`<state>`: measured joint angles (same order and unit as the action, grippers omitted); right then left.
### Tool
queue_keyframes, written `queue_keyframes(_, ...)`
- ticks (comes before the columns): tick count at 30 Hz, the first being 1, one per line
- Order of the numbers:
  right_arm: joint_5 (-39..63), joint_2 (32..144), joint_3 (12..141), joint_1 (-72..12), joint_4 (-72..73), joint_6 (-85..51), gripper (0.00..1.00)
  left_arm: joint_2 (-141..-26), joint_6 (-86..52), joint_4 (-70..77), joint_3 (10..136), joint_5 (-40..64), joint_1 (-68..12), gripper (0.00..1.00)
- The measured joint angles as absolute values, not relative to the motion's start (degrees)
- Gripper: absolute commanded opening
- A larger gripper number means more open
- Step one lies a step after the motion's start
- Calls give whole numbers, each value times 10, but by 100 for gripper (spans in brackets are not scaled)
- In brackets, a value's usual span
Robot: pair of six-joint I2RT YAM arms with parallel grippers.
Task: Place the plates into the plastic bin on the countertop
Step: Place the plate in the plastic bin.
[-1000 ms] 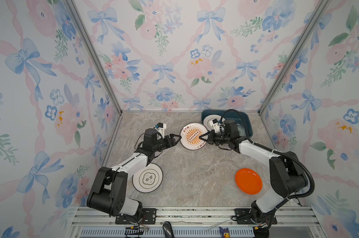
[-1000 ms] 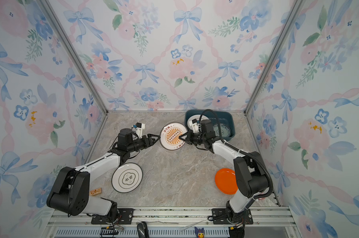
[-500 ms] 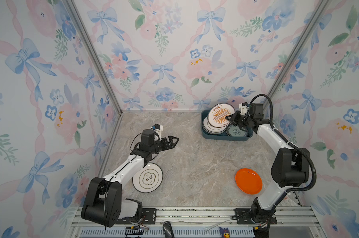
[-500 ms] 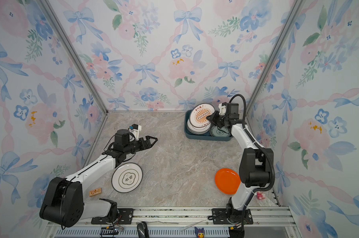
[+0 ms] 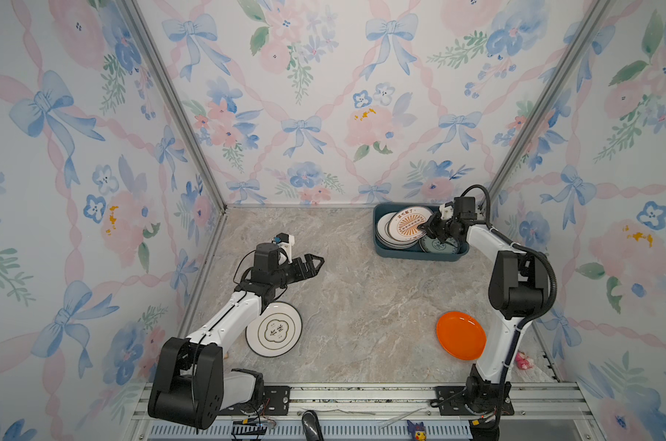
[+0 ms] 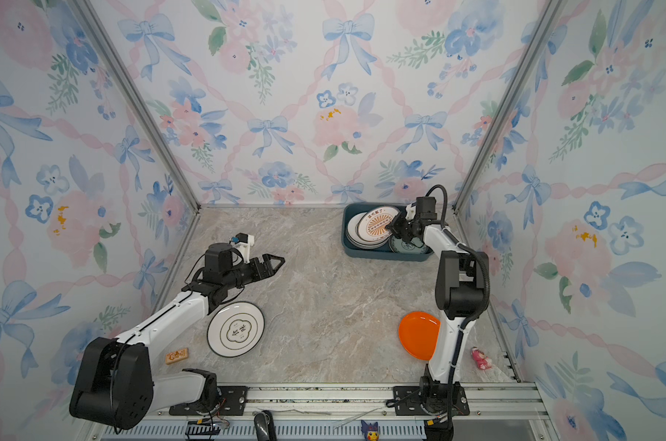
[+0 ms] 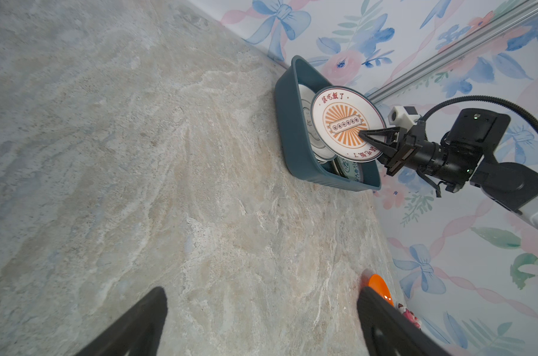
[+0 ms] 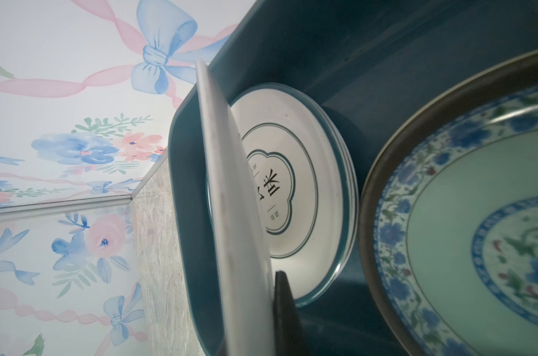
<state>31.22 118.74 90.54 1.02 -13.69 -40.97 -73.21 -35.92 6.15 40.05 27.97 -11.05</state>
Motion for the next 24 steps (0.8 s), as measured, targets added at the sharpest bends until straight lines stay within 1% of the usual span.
queue_keyframes(12,326,1256,947,-3,-112,-459,1,-732,-359,63,398,286,-110,98)
queue_keyframes(18,328,1268,954,-8,-110,-473,27,-733,-359,63,397,290,-110,98)
queue_keyframes(21,325,1270,954,-10,-120,-470,35,-733,-359,63,397,291,-111,98)
queue_keyframes(24,323,1270,954,-10,-129,-465,39,-733,-359,63,397,292,-112,98)
